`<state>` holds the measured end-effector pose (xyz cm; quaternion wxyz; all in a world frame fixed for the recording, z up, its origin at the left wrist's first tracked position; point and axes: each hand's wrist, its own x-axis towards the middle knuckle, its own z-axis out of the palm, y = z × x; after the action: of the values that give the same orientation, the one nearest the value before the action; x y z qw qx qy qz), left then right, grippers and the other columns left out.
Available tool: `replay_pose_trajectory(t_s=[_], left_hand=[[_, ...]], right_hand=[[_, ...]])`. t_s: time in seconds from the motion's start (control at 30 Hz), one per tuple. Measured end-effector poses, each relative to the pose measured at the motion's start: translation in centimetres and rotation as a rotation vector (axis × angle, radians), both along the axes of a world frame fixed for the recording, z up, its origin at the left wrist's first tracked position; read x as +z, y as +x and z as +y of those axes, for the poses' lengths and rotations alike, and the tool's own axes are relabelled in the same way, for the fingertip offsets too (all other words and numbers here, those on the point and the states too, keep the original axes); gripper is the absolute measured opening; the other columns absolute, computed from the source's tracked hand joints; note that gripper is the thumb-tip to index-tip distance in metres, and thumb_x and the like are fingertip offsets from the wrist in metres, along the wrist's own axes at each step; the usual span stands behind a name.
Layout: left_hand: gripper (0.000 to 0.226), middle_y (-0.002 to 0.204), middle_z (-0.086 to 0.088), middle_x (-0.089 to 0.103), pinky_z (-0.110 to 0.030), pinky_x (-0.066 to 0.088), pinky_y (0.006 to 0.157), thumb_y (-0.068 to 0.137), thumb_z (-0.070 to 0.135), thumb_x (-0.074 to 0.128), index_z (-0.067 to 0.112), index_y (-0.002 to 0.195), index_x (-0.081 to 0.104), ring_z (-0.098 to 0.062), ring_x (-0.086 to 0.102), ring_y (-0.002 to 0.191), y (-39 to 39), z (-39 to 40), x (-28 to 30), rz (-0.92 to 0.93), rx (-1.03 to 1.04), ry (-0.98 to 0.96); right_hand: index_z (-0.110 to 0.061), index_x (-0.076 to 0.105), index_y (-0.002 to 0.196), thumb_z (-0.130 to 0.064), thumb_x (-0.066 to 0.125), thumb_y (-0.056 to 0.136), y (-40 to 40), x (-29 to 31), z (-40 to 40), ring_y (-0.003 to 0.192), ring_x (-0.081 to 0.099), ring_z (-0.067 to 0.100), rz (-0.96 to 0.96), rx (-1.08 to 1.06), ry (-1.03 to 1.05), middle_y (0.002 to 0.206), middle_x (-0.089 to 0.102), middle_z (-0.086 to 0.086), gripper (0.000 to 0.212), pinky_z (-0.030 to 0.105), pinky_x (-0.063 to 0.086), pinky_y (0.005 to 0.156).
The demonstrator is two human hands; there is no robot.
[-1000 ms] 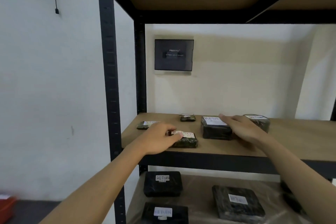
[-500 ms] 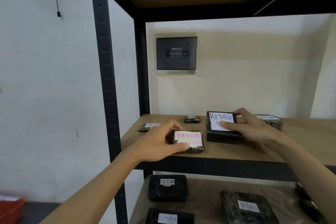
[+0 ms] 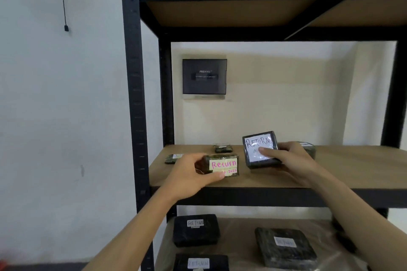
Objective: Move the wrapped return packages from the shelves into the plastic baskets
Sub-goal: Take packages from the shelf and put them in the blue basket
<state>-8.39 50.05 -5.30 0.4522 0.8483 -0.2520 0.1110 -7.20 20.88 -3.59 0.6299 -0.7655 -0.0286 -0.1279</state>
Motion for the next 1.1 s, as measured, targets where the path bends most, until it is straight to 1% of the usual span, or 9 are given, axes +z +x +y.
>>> replay_pose_trajectory(t_s=[0.07,0.17,0.3,0.43,0.5,0.7,0.83,1.03,1.1], left_hand=[[0.044,0.112,0.018,0.072,-0.017,0.054,0.084,0.083,0.038,0.080,0.031,0.125,0.067,0.006,0.065,0.101,-0.6,-0.7,0.2,0.020,-0.030,-0.069],[0.038,0.116,0.016,0.071,-0.022,0.056,0.085,0.089,0.037,0.075,0.033,0.125,0.063,0.000,0.067,0.103,-1.8,-2.4,0.2,0.075,-0.134,-0.142],[0.030,0.113,0.007,0.073,-0.027,0.057,0.072,0.095,0.029,0.069,0.027,0.124,0.060,-0.017,0.074,0.087,-4.3,-5.9,-0.4,0.217,-0.358,-0.241],[0.026,0.112,0.002,0.076,-0.037,0.053,0.069,0.098,0.026,0.065,0.021,0.122,0.059,-0.034,0.075,0.082,-7.6,-10.7,-2.6,0.349,-0.522,-0.296],[0.023,0.108,0.001,0.077,-0.038,0.047,0.061,0.099,0.024,0.063,0.019,0.121,0.058,-0.037,0.073,0.074,-9.6,-13.6,-4.2,0.406,-0.579,-0.309],[0.018,0.075,-0.006,0.073,-0.021,0.037,0.038,0.102,0.030,0.058,0.020,0.117,0.060,-0.020,0.052,0.043,-16.2,-23.9,-9.9,0.516,-0.708,-0.309],[0.023,0.066,-0.007,0.059,-0.025,0.031,0.037,0.101,0.037,0.058,0.018,0.114,0.059,-0.018,0.042,0.042,-20.9,-31.6,-14.0,0.616,-0.768,-0.314],[0.025,0.068,-0.001,0.058,-0.021,0.029,0.040,0.104,0.039,0.053,0.017,0.114,0.057,-0.014,0.039,0.045,-29.2,-42.3,-17.9,0.707,-0.834,-0.247],[0.027,0.067,-0.002,0.057,-0.022,0.029,0.041,0.104,0.039,0.052,0.015,0.115,0.058,-0.013,0.039,0.044,-32.0,-46.1,-18.9,0.720,-0.838,-0.249]], right_hand=[[-0.004,0.070,0.119,-0.022,0.078,0.088,-1.2,0.2,-0.2,0.100,0.076,0.021,-0.014,-0.037,0.054,0.103,0.080,0.004,0.036,0.037,0.057,0.093],[-0.009,0.069,0.114,-0.024,0.074,0.092,-3.7,0.5,-0.9,0.090,0.075,0.018,-0.054,-0.100,0.094,0.099,0.080,0.004,0.027,0.029,0.054,0.076],[-0.014,0.063,0.124,-0.034,0.072,0.092,-8.1,-0.3,-3.6,0.091,0.073,0.024,-0.101,-0.233,0.075,0.105,0.078,0.006,0.039,0.034,0.053,0.062],[-0.002,0.060,0.125,-0.032,0.073,0.089,-13.9,-1.6,-7.4,0.069,0.070,0.023,-0.122,-0.363,0.126,0.092,0.077,0.011,0.049,0.031,0.049,0.048],[0.003,0.059,0.124,-0.034,0.075,0.084,-17.1,-2.4,-9.6,0.061,0.064,0.024,-0.120,-0.432,0.147,0.082,0.072,0.010,0.057,0.033,0.044,0.047],[-0.005,0.064,0.107,-0.037,0.072,0.094,-26.7,-6.8,-16.3,0.064,0.067,0.017,-0.072,-0.634,0.213,0.082,0.071,0.006,0.035,0.035,0.051,0.056],[-0.004,0.065,0.105,-0.038,0.070,0.095,-33.2,-10.1,-22.2,0.061,0.065,0.017,-0.034,-0.740,0.198,0.070,0.071,-0.001,0.036,0.034,0.050,0.054],[-0.015,0.068,0.111,-0.046,0.067,0.095,-43.6,-13.5,-33.3,0.077,0.072,0.021,0.055,-0.857,0.157,0.090,0.078,0.004,0.035,0.038,0.056,0.064],[-0.014,0.068,0.113,-0.044,0.065,0.097,-46.9,-14.0,-37.1,0.075,0.070,0.021,0.061,-0.854,0.140,0.088,0.077,0.005,0.034,0.033,0.055,0.058]])
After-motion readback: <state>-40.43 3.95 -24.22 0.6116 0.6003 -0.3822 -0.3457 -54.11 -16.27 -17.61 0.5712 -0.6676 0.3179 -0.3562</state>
